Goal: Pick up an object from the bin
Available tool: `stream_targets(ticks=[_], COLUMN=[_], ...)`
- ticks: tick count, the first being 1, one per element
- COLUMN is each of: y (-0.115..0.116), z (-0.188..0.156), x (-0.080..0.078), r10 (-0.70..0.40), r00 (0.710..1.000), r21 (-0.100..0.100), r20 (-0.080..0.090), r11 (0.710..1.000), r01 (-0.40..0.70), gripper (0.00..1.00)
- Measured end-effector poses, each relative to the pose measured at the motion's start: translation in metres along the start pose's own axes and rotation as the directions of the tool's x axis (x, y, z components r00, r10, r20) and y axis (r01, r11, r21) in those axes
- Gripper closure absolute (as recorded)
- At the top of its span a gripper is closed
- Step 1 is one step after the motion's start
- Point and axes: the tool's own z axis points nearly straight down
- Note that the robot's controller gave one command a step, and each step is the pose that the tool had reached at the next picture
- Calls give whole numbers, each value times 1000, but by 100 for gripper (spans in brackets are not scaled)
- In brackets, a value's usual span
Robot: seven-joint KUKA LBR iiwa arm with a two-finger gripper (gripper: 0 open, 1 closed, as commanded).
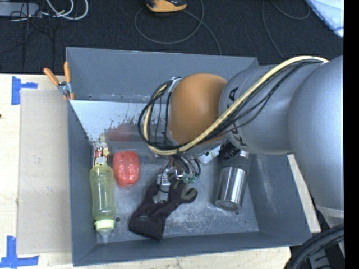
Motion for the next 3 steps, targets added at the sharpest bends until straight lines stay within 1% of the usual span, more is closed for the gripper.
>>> stream_targets(ticks=[1,2,3], y=[-1,-16,-36], z=[-4,38,66], x=[-2,22,28], r10=[4,-304,-504], r00=[1000,953,864], r21=[-1,0,1], r20=[7,5,3], r11=[1000,953,864], r01=[-4,304,504], gripper=[0,0,0])
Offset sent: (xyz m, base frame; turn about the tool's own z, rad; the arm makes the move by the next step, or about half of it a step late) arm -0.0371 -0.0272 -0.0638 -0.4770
